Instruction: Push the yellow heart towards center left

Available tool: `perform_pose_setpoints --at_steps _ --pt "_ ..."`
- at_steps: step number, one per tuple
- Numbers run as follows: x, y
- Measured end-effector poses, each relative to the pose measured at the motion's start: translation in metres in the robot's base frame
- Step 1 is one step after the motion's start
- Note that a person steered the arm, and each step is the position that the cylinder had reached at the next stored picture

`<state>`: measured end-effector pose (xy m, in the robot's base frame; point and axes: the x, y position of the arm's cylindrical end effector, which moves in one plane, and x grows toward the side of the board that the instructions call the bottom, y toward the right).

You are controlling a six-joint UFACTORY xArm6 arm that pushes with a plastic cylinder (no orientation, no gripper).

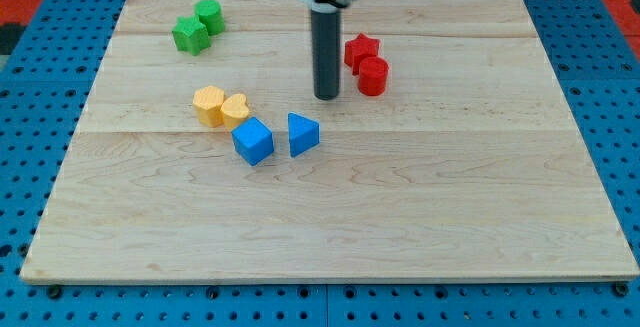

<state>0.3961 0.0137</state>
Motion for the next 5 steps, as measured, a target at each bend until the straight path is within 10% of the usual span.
perform_pose_setpoints --at_steps 5 --pt "0.055 -0.104"
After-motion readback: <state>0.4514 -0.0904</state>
